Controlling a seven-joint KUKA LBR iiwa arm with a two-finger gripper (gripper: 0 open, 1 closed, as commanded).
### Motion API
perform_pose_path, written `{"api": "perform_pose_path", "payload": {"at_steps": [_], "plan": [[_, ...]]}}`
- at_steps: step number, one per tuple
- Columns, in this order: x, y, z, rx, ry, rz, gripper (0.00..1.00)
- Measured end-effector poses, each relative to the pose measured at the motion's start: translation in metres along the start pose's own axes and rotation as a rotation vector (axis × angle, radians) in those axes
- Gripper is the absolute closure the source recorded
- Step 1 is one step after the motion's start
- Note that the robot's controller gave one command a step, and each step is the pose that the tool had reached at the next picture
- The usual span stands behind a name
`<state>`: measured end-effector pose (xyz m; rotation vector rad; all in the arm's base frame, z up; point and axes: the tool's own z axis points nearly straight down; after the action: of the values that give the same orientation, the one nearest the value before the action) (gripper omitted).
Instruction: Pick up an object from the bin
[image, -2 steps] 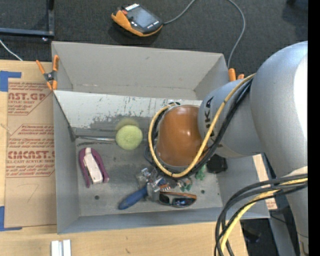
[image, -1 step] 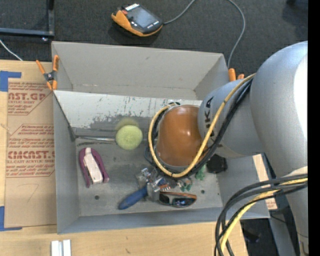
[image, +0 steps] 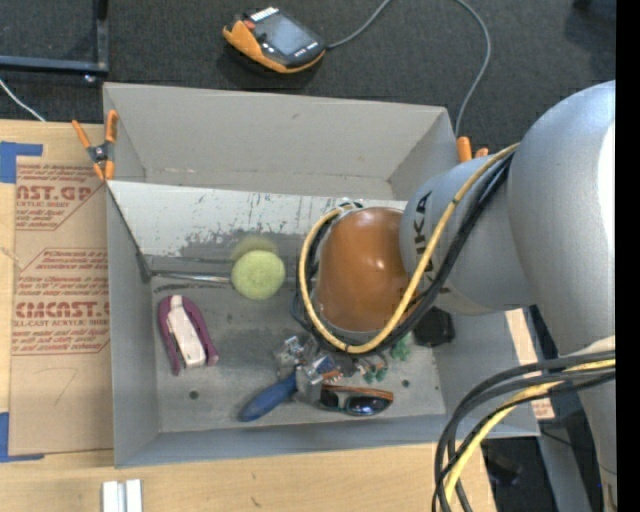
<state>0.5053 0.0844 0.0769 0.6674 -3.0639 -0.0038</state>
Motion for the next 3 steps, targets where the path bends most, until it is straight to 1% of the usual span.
{"api": "perform_pose_path", "payload": {"at_steps": [1, 2, 3], "plan": [[0.000, 0.000, -0.022, 0.000, 0.000, 0.000, 1.00], [-0.001, 0.000, -0.036, 0.001, -0.003, 0.000, 1.00], [0.000, 0.001, -0.055, 0.000, -0.002, 0.000, 1.00]]}}
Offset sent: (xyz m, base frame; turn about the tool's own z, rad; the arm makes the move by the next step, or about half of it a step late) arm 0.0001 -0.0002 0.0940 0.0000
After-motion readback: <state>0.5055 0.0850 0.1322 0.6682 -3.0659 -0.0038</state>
